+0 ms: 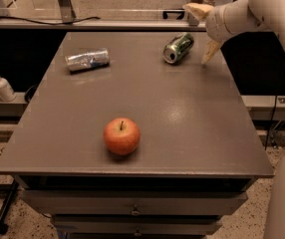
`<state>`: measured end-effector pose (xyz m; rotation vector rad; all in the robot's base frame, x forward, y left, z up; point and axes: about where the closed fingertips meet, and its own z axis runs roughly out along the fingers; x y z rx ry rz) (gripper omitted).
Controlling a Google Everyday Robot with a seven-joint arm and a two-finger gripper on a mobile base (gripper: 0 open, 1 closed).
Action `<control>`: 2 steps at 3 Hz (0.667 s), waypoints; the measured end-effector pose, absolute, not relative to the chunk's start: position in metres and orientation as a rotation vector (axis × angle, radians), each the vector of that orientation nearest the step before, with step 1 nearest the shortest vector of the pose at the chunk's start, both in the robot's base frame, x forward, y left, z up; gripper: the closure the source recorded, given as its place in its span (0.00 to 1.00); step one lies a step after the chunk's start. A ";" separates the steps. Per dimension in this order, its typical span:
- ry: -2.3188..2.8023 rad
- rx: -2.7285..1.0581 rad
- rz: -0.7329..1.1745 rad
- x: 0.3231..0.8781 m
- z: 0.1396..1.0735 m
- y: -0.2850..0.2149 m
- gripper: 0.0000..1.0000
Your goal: Place green can upright
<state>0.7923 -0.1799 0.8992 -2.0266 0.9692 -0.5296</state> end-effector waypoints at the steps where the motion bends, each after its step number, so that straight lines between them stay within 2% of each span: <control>1: 0.934 -2.056 -0.535 0.795 0.896 -0.172 0.00; 2: 0.900 -2.093 -0.541 0.797 0.892 -0.163 0.00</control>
Offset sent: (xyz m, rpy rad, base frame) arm 0.0041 0.0214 -0.0056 -0.0959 -0.0191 0.0775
